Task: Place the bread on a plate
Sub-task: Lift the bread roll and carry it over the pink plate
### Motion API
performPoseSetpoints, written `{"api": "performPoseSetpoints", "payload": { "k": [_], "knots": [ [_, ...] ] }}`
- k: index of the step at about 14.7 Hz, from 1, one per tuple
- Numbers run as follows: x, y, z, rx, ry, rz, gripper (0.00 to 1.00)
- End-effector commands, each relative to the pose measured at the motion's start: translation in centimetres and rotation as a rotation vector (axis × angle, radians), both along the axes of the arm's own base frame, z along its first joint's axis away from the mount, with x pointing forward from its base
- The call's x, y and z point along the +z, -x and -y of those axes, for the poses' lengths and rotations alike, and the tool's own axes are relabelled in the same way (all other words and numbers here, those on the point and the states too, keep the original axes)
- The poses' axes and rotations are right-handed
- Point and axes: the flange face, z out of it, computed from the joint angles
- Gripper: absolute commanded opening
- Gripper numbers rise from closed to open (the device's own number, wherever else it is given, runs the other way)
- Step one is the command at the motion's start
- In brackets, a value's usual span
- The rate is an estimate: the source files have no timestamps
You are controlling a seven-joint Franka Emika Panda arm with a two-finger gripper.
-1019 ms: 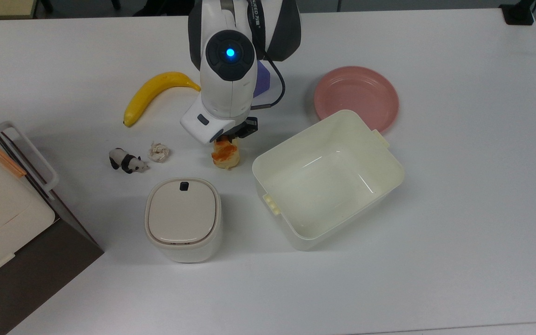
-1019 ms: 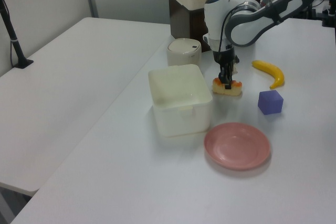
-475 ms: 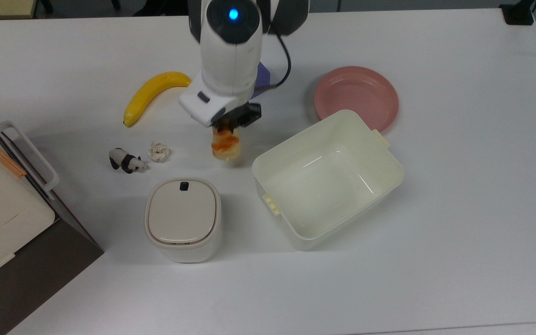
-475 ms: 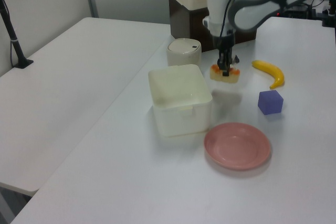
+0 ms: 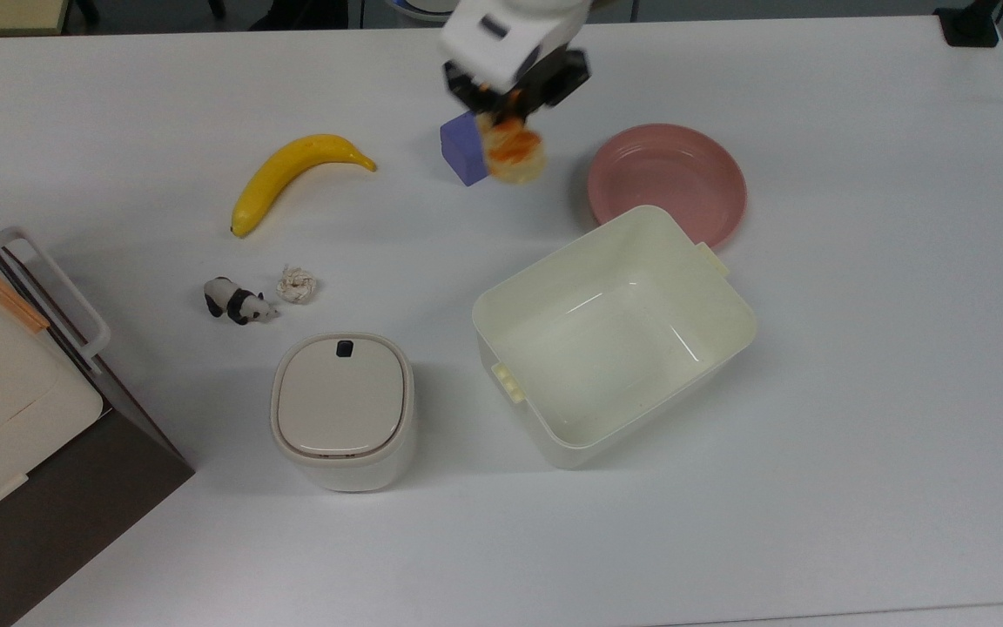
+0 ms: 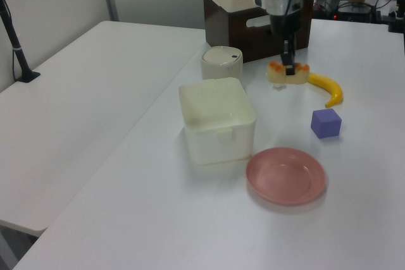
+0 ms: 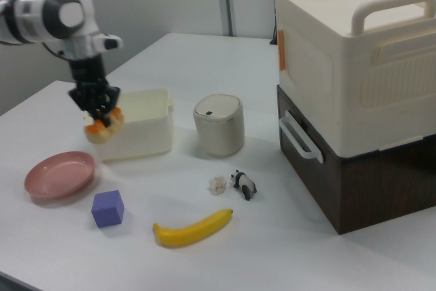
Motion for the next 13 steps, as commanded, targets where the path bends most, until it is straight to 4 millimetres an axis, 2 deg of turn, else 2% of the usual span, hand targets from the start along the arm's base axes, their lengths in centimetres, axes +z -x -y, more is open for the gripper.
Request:
{"api": "performPoseSetpoints", "payload": {
  "k": [1,4,9,10,13],
  "knots": [
    [0.6,2.2,-3.4,0.081,-0.014,-0.016,0.22],
    [0.0,3.1,-6.7,0.156,-0.017,-0.025,0.22],
    [-2.9,4.5,-12.9,0.317,-0.021,-0.066,0.23],
    [-4.4,4.4,-14.5,0.342,-0.024,-0.069,0.23],
    [-7.4,3.9,-16.1,0.398,-0.030,-0.086,0.23]
  ]
}}
